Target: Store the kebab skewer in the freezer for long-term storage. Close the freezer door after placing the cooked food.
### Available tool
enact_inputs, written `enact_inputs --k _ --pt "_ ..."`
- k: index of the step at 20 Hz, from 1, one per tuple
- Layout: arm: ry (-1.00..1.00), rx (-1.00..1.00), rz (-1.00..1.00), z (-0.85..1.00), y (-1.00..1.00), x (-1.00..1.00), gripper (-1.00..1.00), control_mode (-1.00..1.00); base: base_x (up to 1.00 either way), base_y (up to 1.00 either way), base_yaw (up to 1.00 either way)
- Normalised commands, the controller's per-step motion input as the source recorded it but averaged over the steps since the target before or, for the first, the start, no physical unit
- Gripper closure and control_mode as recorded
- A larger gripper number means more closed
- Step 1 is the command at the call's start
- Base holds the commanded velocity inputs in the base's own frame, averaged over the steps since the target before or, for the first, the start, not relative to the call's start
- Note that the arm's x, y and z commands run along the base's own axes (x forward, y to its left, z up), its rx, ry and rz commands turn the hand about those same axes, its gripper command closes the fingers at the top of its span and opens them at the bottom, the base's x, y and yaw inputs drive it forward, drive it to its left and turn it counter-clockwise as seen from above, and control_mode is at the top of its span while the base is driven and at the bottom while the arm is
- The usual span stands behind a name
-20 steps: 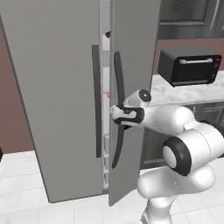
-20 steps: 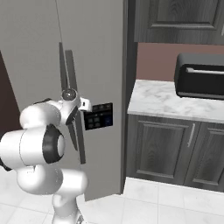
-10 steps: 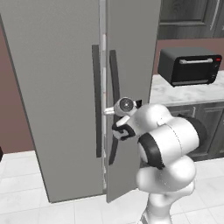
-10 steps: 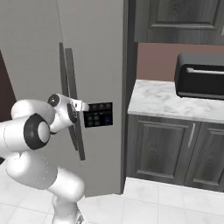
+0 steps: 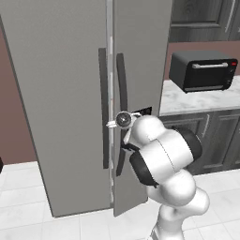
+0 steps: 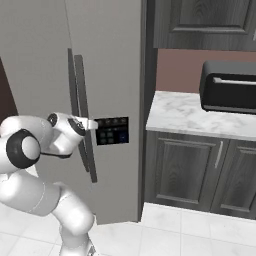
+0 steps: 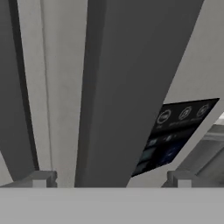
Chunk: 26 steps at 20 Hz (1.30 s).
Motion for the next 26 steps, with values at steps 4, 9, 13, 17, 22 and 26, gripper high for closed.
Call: enact_inputs --k 4,9,13,17,22,26 --pt "0.16 0.11 0.00 0.37 -0.13 0.21 -1.00 -1.00 0.00 0.00 0.00" --pt "0.15 0.27 0.00 0.45 -0.19 0.33 -1.00 -1.00 0.00 0.00 0.00" --pt "0.04 0.07 0.00 0.24 -0.01 0.39 -1.00 -1.00 0.00 0.00 0.00" --pt "0.00 -0.04 0.00 0.21 0.00 0.20 -1.00 -1.00 0.00 0.00 0.00" --pt "0.00 -0.02 0.00 0.29 0.00 0.40 -1.00 -1.00 0.00 0.00 0.00" --pt "0.02 0.00 0.00 0.21 0.00 0.43 -1.00 -1.00 0.00 0.00 0.00"
